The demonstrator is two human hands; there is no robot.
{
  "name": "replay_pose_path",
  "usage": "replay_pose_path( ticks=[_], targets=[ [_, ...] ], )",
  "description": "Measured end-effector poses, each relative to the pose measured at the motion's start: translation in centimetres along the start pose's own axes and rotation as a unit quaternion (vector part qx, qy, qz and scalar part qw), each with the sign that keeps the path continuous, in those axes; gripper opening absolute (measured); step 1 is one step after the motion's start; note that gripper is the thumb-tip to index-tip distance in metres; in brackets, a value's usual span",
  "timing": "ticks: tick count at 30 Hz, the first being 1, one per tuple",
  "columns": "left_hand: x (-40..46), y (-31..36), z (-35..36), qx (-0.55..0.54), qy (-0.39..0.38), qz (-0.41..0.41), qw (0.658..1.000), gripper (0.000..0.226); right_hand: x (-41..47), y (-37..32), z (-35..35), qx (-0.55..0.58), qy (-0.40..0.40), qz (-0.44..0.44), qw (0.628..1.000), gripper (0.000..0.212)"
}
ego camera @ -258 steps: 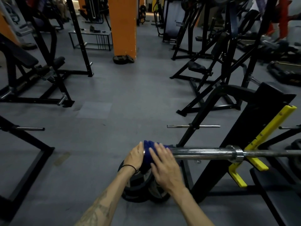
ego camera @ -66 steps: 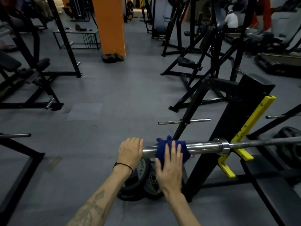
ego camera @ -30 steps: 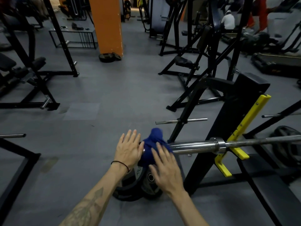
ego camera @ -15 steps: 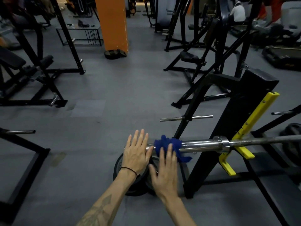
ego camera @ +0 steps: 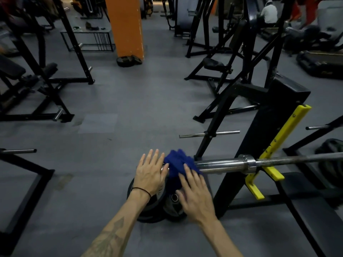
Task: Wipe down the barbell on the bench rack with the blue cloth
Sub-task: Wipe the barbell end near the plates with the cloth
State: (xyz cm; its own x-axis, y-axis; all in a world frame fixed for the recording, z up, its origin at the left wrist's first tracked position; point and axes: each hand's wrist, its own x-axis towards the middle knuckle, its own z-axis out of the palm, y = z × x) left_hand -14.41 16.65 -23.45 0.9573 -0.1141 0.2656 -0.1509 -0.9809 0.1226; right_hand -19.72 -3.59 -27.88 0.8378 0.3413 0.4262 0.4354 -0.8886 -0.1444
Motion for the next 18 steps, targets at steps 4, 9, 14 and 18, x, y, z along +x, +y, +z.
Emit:
replay_pose_path(
  ticks=[4,9,14,18],
  targets=[
    [1.4,0.0,-0.5,-0.003,-0.026,-0.033,0.999,0.071,0.5,0.8,-1.5,0.063,0.048,0.195,0.978,0.073],
    [0.7,0.7,-0.4,-0.007,-0.017,-0.039,0.999,0.073,0.7,-2.7,0.1,0.037,-0.015,-0.014,0.999,0.071],
    [-0.9,0.8,0.0,-0.01,0.02,-0.028,0.999,0.067,-0.5,1.3,-0.6,0.033,0.034,0.134,0.99,0.07],
    [-1.6,1.4,0.4,-0.007,0.049,-0.022,0.999,0.058,-0.3,-2.9,0.4,0.088,0.024,0.11,0.99,0.077]
  ],
)
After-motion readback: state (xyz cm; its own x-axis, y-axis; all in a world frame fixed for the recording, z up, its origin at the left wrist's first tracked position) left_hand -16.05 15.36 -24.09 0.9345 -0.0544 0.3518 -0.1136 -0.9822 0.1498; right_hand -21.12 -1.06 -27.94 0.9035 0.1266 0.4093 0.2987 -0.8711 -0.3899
